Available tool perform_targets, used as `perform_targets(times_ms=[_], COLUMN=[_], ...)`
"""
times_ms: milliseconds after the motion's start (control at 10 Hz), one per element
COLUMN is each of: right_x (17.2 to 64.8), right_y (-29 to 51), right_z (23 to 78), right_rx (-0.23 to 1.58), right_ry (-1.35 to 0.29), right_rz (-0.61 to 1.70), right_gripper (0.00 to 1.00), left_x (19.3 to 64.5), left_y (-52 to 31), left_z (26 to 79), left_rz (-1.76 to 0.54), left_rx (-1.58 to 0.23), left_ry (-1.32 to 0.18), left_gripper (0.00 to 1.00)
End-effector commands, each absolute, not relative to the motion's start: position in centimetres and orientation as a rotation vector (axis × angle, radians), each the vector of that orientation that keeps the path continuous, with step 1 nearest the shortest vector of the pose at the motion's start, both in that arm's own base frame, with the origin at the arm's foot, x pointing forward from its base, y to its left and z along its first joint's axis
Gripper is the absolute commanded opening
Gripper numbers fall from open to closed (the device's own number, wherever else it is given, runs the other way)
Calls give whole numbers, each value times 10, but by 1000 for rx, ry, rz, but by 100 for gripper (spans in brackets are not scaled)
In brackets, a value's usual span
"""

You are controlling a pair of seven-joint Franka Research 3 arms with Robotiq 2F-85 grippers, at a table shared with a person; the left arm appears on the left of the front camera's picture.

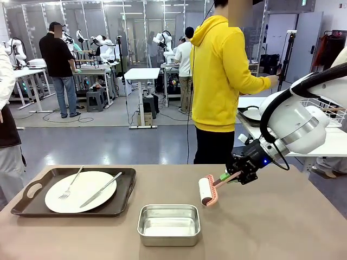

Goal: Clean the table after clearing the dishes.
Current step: When the left (or right) Handle tray is removed, use the left hand (or right hand) to clean the left (or right) side of the table with the Lint Roller.

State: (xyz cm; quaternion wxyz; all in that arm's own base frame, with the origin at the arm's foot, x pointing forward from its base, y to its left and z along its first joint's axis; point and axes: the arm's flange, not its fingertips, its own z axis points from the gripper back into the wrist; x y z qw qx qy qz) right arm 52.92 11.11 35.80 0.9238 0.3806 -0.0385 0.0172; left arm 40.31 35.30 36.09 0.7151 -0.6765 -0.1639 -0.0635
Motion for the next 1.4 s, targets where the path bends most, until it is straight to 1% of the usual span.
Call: perform_targets(times_ms=[0, 400, 800, 1100, 1200, 1300], right_x=[534, 543, 544, 537, 532, 529], right_y=[114, 101, 60, 23, 9, -3], right_z=[354, 336, 328, 323, 322, 322], right_rx=[779, 762, 715, 609, 577, 598], right_ry=[-52, -17, -12, -21, -30, -59], right_rz=[-20, -77, -131, -181, -175, -119], right_gripper=[23, 23, 23, 23, 23, 23], left_x=[398, 398, 398, 398, 398, 398], left_y=[353, 353, 353, 353, 353, 353], left_z=[361, 361, 361, 361, 361, 361], left_rz=[-141, -141, -141, -141, -141, -141], left_rx=[-1491, -1491, -1491, -1491, -1491, -1491], left_ry=[-364, -364, -364, -364, -364, -364], left_gripper=[100, 100, 100, 100, 100, 100])
